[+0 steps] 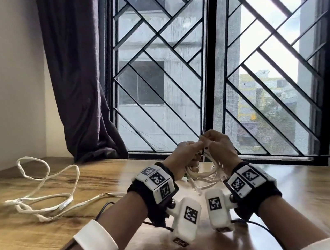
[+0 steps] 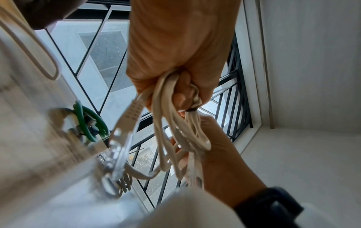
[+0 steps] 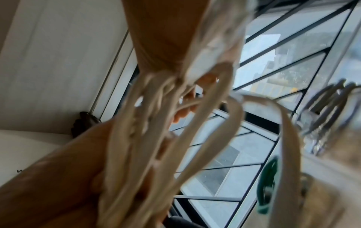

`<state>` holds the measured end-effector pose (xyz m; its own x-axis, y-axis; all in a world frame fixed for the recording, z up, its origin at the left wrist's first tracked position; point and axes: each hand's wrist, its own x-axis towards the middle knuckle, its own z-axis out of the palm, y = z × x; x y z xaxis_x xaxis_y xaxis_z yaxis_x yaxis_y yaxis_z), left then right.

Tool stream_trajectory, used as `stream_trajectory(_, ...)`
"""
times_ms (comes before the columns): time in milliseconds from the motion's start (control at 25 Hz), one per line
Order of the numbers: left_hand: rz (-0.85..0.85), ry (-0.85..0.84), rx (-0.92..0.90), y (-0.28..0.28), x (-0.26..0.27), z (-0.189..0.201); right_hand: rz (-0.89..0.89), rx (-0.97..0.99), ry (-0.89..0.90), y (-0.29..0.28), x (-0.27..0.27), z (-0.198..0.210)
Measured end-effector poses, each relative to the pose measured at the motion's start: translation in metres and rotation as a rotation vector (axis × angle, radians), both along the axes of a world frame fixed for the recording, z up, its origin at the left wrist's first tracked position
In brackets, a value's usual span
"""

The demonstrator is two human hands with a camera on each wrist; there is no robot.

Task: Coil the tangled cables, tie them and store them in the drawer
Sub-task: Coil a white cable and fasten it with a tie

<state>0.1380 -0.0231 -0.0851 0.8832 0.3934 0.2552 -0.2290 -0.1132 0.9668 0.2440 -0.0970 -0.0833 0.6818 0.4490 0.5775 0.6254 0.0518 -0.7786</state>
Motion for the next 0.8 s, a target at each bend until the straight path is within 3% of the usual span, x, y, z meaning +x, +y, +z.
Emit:
stream_trajectory(200, 0.198, -0.193, -0.224, 0.026, 0.0, 0.001, 0.471, -0.086, 0.241, -0.002, -0.016, 0.002)
stream_trajectory(360, 0.349, -0.33, -0.415, 0.055, -0.003, 0.0, 0.672, -0.184, 0.389, 0.001, -0.023, -0.007)
stream_trajectory(480, 0.348, -0.355, -0.482, 0.066, -0.001, -0.001, 0.655, -0.102, 0.433, 0.005, -0.019, -0.011)
stream_trajectory(640, 0.276, -0.301, -0.462, 0.064, 0.0, -0.002, 0.56, -0.05, 0.401, 0.01, -0.022, -0.013)
stream_trajectory(800, 0.308, -0.227, -0.429, 0.064, -0.006, 0.001, 0.526, 0.026, 0.362, 0.009, -0.029, -0.009)
